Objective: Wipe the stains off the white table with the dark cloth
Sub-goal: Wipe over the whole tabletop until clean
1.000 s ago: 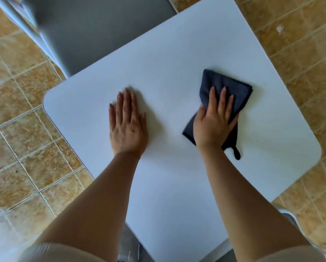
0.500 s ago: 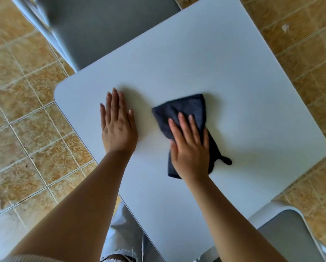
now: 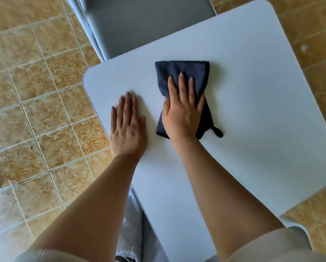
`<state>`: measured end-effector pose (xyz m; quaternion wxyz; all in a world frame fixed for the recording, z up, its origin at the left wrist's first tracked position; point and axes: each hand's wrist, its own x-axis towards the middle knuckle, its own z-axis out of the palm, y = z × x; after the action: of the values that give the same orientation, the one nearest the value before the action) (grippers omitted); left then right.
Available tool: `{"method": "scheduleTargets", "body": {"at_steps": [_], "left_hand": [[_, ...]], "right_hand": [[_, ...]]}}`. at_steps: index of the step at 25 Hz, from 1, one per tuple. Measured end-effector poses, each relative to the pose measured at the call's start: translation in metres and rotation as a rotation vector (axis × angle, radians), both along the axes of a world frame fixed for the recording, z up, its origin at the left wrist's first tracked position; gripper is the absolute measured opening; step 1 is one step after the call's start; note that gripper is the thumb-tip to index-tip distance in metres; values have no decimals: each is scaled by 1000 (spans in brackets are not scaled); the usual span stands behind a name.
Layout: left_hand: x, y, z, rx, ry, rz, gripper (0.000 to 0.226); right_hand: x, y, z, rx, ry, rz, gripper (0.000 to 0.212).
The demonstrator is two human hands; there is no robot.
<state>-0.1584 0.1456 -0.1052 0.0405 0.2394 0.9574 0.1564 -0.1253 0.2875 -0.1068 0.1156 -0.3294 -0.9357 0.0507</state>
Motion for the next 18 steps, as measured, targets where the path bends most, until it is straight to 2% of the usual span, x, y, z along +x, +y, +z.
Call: {"method": "scheduleTargets", "body": {"at_steps": [3, 5, 8, 10, 12, 14, 18], "left_hand": [[-1, -2, 0, 13, 2, -2, 55], [-2, -1, 1, 16, 0, -2, 55], [-1, -1, 0, 25, -11, -5, 56], [-3, -2, -1, 25, -10, -11, 56], [-4, -3, 0, 31, -11, -7, 55], [-4, -4, 3, 69, -18, -4, 55], [-6, -15, 11, 95, -14, 103, 54]], "right_hand": [[32, -21, 6, -22, -59, 182, 49], [65, -11, 8, -1, -81, 196, 48], [76, 25, 7, 18, -97, 4, 50], [47, 44, 3, 9, -85, -152, 51], [3, 50, 1, -21, -55, -202, 52], [-35, 39, -1, -42, -22, -138, 51], [-52, -17, -3, -5, 34, 169, 50]]}}
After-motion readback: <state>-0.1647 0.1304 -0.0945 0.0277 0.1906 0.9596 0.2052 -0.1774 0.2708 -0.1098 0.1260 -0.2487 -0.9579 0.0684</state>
